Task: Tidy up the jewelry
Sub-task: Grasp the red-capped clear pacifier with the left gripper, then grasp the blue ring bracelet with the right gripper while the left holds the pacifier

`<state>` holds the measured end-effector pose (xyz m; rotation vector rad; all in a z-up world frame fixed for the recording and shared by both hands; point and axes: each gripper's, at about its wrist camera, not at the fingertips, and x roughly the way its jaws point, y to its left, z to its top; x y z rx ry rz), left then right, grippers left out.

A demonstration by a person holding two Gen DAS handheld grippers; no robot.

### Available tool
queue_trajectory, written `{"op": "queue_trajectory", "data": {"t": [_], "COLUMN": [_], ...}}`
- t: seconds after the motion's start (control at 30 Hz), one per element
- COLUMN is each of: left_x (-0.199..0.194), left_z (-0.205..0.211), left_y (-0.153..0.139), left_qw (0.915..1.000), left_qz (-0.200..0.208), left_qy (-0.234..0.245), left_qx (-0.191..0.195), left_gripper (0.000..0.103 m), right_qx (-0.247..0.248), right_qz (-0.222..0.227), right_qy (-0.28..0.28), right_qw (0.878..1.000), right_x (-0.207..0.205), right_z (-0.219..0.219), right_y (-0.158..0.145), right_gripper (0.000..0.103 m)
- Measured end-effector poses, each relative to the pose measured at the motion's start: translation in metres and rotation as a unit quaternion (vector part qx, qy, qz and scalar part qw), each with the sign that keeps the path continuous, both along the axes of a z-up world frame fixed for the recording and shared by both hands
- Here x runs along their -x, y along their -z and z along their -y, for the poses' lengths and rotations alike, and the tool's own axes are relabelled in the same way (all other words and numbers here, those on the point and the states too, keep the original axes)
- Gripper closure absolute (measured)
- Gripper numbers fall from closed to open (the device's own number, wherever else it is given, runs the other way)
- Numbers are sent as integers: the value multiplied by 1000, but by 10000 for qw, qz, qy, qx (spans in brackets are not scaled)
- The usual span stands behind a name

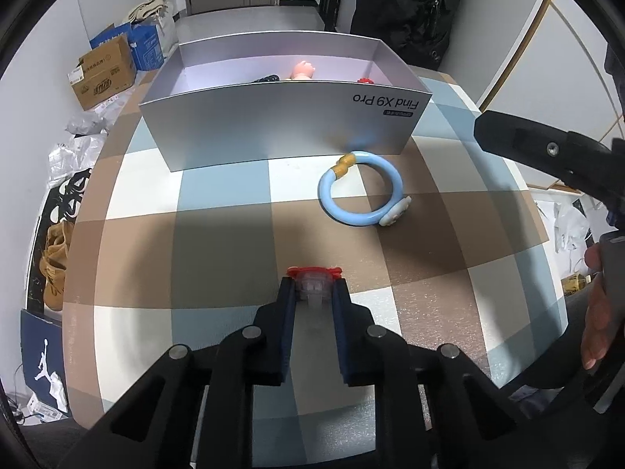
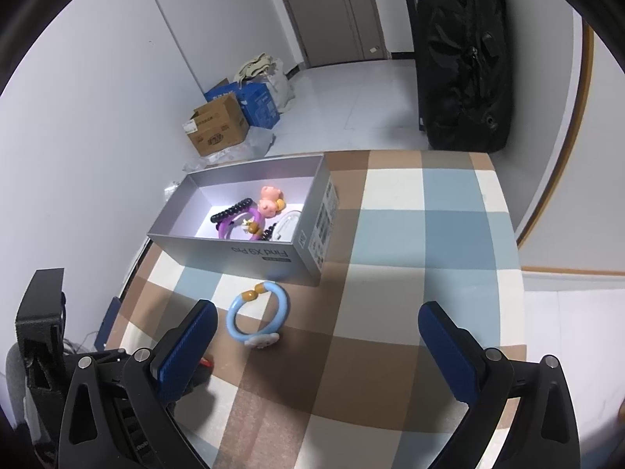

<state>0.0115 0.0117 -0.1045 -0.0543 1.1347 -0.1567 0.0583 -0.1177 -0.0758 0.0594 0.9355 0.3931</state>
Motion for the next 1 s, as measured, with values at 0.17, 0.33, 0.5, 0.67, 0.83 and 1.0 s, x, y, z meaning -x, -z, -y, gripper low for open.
{"op": "queue_trajectory", "data": {"t": [0.17,0.33,0.5,0.67,0.83,1.0], "left_x": [2,0,-3,-7,-12,-14], "left_z": [0,-5,-15,-33,-49,-59], "left_y": [-3,-9,-20,-32,-40,-45], "left_qw": [9999,9997,9988,9953,9909,9859], "left_qz": [37,120,244,384,454,530], "left_qy": [33,16,-137,-407,-690,-886], "left_qx": [121,215,406,795,1063,1316], "left_gripper": [89,89,89,89,89,89], "right_qx": [20,46,164,137,460,600], "right_qz": [-141,-206,-247,-490,-510,-493], "right_qy": [63,98,71,-43,-315,-656], "right_qw": [9999,9997,9995,9987,9971,9948], "right_x": [-3,-5,-5,-7,-4,-2], "right_z": [2,3,1,-3,-19,-40], "right_y": [6,9,13,21,28,34], "right_gripper": [0,0,0,0,0,2]}}
